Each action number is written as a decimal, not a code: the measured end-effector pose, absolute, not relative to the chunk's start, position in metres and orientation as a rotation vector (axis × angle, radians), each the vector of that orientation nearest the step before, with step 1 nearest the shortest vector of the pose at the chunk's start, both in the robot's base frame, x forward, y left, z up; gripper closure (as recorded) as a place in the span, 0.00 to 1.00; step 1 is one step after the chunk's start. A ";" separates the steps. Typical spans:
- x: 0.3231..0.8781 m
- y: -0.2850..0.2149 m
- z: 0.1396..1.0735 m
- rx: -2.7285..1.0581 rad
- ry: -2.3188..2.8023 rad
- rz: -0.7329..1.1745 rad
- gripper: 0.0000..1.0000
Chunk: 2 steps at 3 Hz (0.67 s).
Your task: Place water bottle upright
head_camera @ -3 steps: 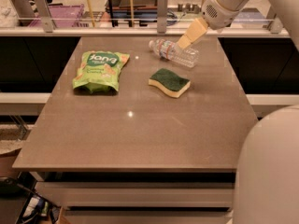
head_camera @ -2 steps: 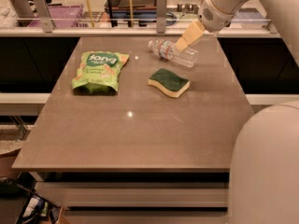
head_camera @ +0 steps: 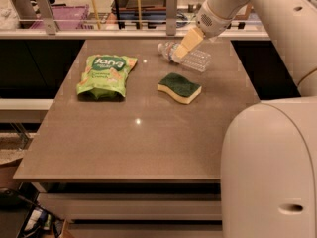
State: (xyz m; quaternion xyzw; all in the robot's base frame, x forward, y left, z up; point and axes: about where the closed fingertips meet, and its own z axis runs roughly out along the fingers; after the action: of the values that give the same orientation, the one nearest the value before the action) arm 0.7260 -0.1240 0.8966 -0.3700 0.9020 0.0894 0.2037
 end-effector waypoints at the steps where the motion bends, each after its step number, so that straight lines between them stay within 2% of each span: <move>1: 0.732 -0.102 0.884 -1.124 2.511 0.281 0.00; 2: 0.736 -0.083 0.872 -1.202 2.507 0.301 0.00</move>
Offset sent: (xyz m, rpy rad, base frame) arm 0.0162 0.0569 -0.0268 -0.0267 0.0875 0.1909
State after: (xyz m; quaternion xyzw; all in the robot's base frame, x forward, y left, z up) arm 0.7358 -0.0828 0.8721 -0.4235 0.8831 0.1060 0.1715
